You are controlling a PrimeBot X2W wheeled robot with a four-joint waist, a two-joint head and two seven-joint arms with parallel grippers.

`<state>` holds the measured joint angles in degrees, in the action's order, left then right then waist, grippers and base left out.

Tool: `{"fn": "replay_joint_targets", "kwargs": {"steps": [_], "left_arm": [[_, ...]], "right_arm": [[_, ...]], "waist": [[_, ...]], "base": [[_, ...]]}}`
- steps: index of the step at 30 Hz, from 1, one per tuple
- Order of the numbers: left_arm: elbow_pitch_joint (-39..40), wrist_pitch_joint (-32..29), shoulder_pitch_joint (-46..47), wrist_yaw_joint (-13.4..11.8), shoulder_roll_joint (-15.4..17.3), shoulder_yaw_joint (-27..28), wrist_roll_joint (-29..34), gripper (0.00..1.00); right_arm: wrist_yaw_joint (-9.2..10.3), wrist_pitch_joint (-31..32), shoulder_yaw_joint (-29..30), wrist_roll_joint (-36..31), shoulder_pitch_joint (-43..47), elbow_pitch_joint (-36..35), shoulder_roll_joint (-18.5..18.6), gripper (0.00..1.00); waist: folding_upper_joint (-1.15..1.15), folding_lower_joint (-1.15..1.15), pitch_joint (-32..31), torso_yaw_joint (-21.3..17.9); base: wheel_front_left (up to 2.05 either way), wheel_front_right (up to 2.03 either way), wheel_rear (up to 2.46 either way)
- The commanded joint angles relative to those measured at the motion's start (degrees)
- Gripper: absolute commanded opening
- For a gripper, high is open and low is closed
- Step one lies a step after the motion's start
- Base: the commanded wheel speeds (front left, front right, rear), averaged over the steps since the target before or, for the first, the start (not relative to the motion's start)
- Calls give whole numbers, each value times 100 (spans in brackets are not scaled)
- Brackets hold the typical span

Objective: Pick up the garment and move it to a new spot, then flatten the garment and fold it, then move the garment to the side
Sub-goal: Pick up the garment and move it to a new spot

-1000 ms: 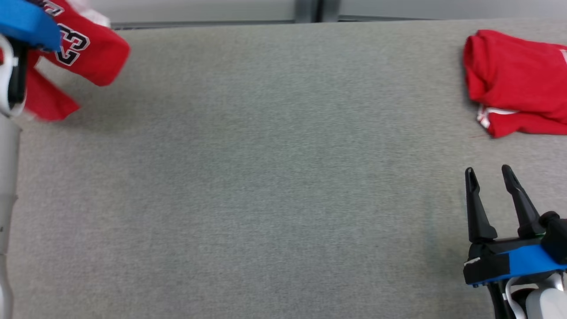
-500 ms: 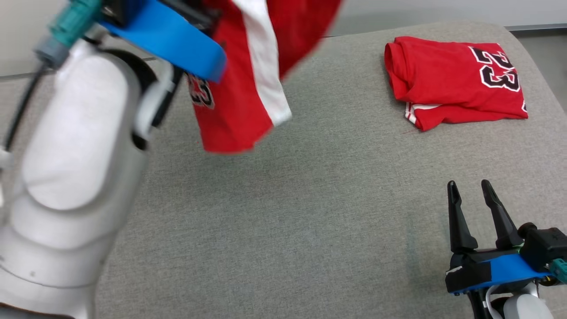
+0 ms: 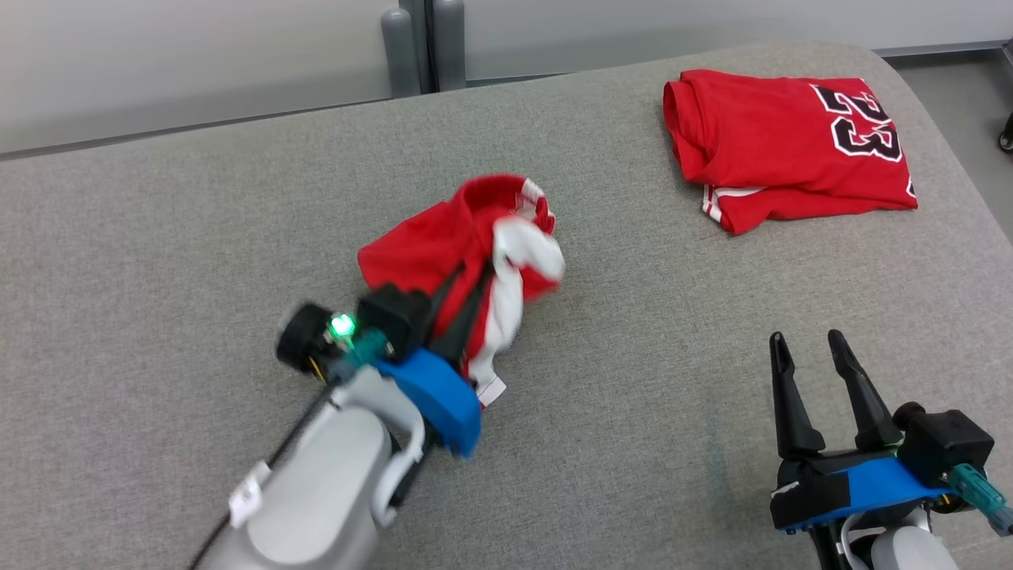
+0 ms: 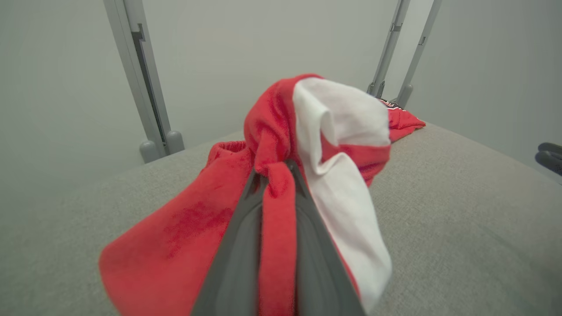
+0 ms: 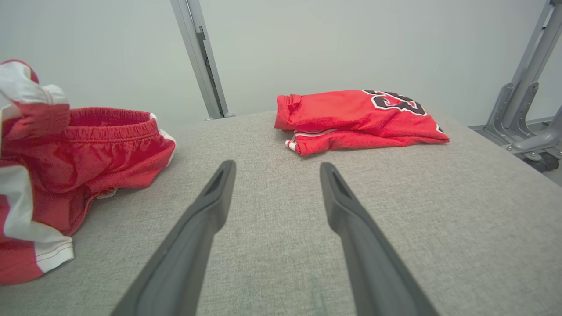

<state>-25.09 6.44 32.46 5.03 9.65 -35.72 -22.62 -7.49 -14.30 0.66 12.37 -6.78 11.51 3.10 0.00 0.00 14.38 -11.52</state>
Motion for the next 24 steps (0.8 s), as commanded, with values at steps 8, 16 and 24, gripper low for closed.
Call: {"fn": "replay_joint_targets", "kwargs": {"steps": [8,16,24], "left_arm": [[-578,669,-318,-73,-306,-206,68,100],[212,873,-670,-457,61,488,30,100],[1251,878,-1607,-938,694,1694,162,100]], "right_arm": [[-1,-65,-104,9,54,216,-13,100],[-1,-53,-78,-32,317,256,-8,100],[-1,2,-2,-23,469,196,25,100]], "waist": [[0,0,-339,120],[0,0,-777,435],[0,0,-955,783]], "base": [[0,0,0],[0,0,0],[0,0,0]]}}
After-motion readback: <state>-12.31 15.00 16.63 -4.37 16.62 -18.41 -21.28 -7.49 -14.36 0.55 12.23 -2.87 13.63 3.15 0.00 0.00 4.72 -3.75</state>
